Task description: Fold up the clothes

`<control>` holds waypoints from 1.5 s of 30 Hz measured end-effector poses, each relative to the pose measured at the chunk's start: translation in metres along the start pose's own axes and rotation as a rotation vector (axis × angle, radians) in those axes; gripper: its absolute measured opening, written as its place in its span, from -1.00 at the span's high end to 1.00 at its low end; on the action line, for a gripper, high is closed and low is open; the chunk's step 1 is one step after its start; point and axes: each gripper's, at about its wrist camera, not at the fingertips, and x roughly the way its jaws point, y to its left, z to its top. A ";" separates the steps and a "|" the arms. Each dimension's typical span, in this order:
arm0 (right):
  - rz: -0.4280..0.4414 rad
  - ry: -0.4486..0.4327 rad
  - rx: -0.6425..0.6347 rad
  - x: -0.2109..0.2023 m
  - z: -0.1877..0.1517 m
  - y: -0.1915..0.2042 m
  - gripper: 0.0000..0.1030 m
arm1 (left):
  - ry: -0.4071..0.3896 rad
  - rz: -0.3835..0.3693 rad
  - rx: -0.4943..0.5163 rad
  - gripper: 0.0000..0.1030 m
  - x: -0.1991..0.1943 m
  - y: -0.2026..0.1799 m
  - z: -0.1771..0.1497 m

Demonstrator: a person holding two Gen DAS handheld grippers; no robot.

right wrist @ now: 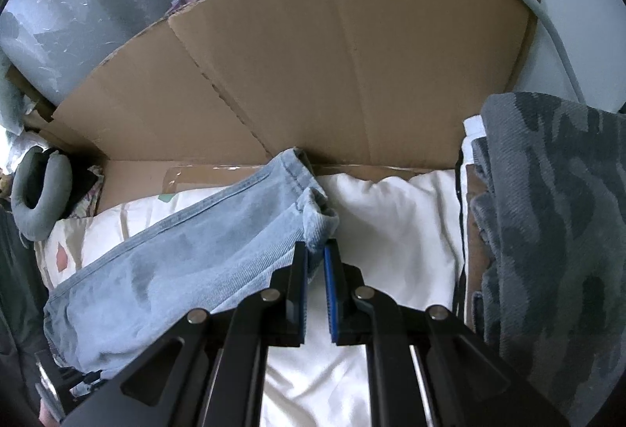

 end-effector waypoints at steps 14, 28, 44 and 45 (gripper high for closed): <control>-0.162 0.135 -0.043 0.026 -0.041 -0.010 0.87 | 0.044 -0.074 0.097 0.82 0.008 -0.024 -0.022; -0.269 0.151 -0.071 0.045 -0.046 -0.012 0.87 | 0.036 -0.116 0.160 0.90 -0.007 -0.034 -0.033; -0.174 0.097 -0.092 0.025 -0.044 -0.014 0.97 | 0.071 -0.190 -0.023 0.78 -0.010 -0.037 -0.041; -0.148 0.088 -0.101 0.023 -0.044 -0.012 0.97 | 0.067 -0.197 -0.035 0.77 -0.014 -0.036 -0.042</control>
